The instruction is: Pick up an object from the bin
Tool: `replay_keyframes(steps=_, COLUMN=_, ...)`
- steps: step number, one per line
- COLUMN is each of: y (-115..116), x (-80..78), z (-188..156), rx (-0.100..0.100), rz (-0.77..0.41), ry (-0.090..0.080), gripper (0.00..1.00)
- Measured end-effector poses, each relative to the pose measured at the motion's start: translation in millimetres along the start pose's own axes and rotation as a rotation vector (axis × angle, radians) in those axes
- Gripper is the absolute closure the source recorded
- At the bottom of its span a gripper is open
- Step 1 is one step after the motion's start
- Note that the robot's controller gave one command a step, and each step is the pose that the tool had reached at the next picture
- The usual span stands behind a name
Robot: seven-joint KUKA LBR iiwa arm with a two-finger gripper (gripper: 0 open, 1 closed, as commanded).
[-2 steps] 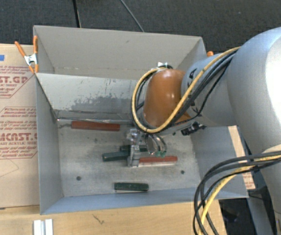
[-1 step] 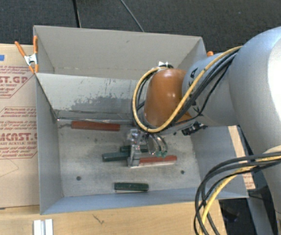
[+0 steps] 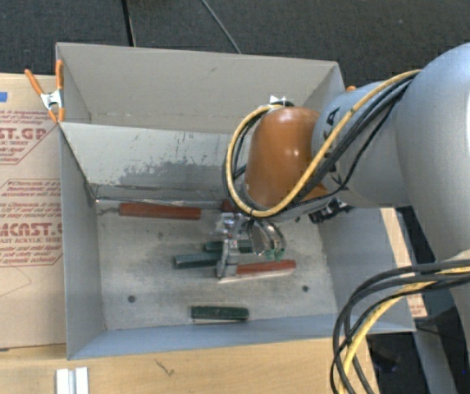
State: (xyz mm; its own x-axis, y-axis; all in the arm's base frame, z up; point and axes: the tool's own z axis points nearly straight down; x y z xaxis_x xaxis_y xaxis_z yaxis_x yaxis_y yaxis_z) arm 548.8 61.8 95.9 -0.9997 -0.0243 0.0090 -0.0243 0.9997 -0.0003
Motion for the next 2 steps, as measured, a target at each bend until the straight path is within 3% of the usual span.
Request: replay_keyframes(steps=2, y=0, x=-3.0, z=-34, rx=-0.001, rz=0.0, ry=-0.015, gripper=1.0)
